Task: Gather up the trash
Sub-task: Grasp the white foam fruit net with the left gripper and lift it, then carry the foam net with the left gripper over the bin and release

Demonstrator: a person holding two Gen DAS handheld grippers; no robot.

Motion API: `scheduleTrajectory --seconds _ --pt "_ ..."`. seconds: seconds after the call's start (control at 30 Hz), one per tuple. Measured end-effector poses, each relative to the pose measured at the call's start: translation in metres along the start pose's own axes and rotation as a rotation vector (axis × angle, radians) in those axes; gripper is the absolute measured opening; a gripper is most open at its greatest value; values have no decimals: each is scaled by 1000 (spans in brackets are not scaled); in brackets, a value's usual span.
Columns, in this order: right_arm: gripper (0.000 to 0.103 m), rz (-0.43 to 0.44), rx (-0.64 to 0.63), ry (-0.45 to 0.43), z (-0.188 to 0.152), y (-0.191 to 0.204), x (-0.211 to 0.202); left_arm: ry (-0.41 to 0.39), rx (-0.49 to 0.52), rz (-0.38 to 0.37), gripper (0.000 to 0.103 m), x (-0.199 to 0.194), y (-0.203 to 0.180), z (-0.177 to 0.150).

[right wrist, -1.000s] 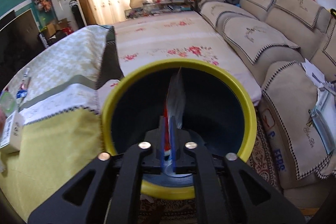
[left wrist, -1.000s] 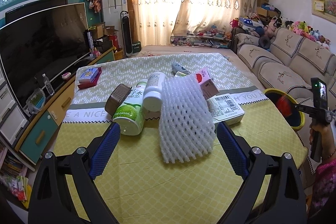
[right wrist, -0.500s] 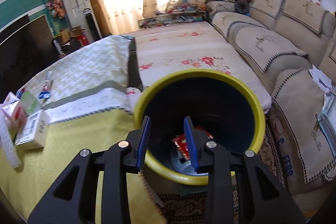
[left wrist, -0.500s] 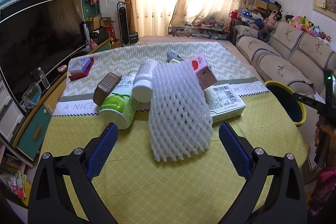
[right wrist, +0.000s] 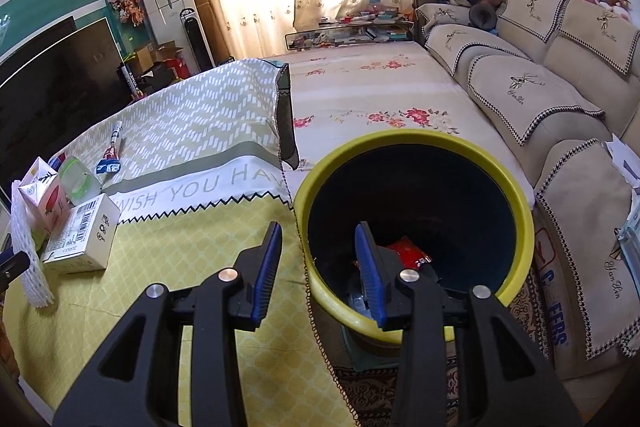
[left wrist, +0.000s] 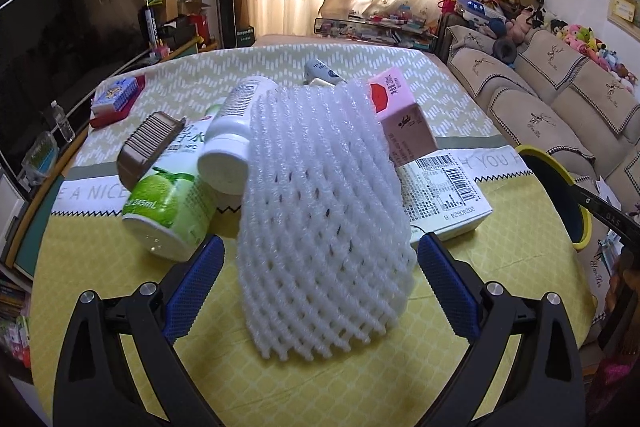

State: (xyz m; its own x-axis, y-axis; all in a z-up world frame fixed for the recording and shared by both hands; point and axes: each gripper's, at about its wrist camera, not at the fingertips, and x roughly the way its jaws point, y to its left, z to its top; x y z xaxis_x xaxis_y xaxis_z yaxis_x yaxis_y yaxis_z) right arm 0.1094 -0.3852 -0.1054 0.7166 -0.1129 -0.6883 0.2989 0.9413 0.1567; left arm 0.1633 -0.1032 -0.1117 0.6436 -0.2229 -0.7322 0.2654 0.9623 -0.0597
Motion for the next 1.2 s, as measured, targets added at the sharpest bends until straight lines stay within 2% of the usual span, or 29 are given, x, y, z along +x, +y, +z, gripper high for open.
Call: scheduleTrajectory --seconds 0.17,0.23,0.43,0.5,0.6,0.7,0.9,1.03,1.2 --pt "37 2 7 4 0 -2 4 11 4 4 96 9 -2 3" --pt "37 2 10 7 -1 -3 5 15 12 11 93 11 -4 4" --pt "37 6 12 14 -2 -4 8 46 3 -8 61 17 0 1" --pt "37 7 13 13 -1 -4 8 43 -4 -21 45 15 2 -2" --pt "37 8 16 10 -2 -4 8 33 -3 -36 28 8 3 -5" --pt "37 9 18 6 -2 -5 7 1 5 -47 25 -6 5 -8" --pt "37 4 27 -10 0 -10 2 -61 32 -70 24 -42 1 -6" --pt "37 -24 43 -35 0 -23 -9 -92 77 -116 24 -59 -17 2" --pt "37 -91 80 -78 2 -51 -28 -89 143 -206 25 -60 -56 17"
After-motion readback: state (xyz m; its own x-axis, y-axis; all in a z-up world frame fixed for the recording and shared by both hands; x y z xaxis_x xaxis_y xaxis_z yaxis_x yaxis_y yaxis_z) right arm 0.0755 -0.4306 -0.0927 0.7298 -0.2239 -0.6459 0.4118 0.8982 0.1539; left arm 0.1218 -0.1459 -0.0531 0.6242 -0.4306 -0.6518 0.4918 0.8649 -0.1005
